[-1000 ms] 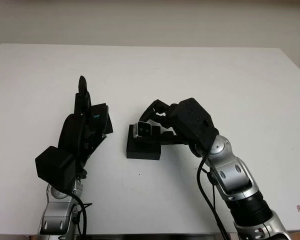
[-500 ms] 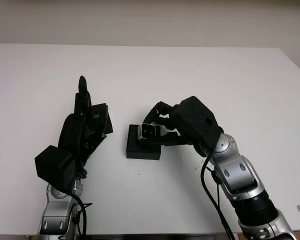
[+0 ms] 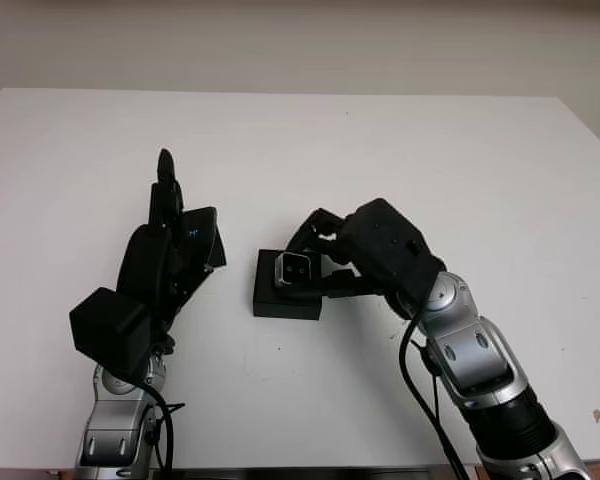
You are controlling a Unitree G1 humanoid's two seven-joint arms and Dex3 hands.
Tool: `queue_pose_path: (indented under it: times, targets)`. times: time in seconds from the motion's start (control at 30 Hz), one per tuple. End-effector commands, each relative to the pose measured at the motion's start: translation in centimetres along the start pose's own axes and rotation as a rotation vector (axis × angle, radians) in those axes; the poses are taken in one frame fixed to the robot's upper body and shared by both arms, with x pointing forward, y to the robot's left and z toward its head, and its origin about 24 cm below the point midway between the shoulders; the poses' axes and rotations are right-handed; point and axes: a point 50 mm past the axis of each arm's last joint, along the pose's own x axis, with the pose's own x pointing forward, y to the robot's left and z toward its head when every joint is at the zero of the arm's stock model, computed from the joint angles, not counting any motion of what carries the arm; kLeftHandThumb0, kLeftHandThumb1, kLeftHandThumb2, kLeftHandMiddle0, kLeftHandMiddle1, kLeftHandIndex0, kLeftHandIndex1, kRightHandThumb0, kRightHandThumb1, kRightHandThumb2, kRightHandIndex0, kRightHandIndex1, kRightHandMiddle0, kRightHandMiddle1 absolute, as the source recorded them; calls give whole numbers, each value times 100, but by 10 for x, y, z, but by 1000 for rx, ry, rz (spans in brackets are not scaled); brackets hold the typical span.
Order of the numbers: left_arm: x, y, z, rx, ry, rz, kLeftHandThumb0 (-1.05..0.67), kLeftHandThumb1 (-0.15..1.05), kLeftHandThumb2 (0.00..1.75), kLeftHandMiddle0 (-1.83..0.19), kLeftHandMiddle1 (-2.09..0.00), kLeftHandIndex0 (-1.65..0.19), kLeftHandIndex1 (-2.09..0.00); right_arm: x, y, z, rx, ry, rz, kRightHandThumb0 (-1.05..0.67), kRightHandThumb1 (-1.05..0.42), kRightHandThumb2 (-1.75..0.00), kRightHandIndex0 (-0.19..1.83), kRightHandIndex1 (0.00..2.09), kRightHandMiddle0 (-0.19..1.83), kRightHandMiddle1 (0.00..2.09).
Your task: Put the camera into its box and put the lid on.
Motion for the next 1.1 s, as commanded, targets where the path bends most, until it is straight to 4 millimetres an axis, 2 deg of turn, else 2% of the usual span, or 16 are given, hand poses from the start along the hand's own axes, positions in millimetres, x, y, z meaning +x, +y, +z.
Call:
queue_pose_path:
  times: [0.0, 0.17, 0.63, 1.07]
  targets:
    - [3, 0, 6, 0, -32, -1, -58, 105, 55, 19, 0, 19, 0, -1, 5, -13, 3, 44, 8, -28, -105, -12, 32, 12, 30, 209]
    - [3, 1, 6, 7, -30, -2, -59, 105, 55, 19, 0, 19, 0, 1, 7, -18, -1, 59, -7, -30, -105, -15, 32, 13, 33, 209]
    - [3, 2, 5, -8, -28, -4, -59, 105, 54, 19, 0, 19, 0, 9, 8, -24, -58, 58, -40, -32, -105, -20, 30, 14, 26, 209]
    - [3, 3, 6, 2, -29, -4, -58, 105, 56, 19, 0, 19, 0, 8, 11, -29, -126, 35, -18, -35, -105, -22, 29, 18, 34, 209]
